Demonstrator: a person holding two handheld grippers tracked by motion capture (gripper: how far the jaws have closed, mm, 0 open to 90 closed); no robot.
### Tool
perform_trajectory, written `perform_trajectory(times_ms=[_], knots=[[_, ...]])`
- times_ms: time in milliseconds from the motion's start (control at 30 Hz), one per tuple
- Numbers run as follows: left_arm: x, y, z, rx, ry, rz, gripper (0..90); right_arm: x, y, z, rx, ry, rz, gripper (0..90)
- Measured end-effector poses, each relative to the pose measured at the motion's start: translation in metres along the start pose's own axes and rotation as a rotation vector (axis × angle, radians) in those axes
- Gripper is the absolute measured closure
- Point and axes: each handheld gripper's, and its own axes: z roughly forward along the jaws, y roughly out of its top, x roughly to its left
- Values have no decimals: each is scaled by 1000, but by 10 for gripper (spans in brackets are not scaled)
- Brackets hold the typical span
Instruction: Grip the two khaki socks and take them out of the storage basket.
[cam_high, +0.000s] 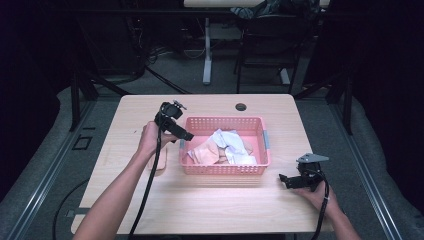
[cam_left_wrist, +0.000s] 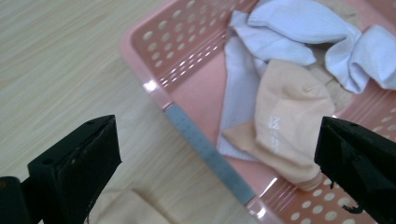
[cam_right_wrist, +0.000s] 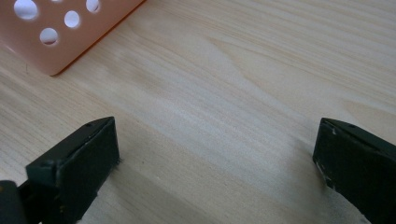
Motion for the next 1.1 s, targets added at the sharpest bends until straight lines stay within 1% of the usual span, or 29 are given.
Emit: perform_trajectory(times_ms=[67,133,200,333,467,567,767,900,933,1033,1100], knots=[[-5,3,6,5,-34,-4,0,0,0,0,0,0,0,0],[-11,6,12,13,-51,0,0,0,0,0,0,0,0,0],[-18,9,19,17,-63,4,0,0,0,0,1,0,0,0],[-31,16,33,44,-70,28,3,0,0,0,1,0,0,0],[-42,21,48,79,-82,29,15,0,0,0,0,0,0,0],[-48,23,58,111,-82,40,33,0,0,0,0,0,0,0],[-55,25,75,145,-77,32,87,0,0,0,0,0,0,0],[-60,28,84,178,-75,31,149,0,0,0,1,0,0,0],[-62,28,86,191,-65,35,165,0,0,0,0,0,0,0],[-63,28,91,207,-48,32,229,0,0,0,0,0,0,0],[-63,28,93,228,-38,32,314,0,0,0,0,0,0,0]])
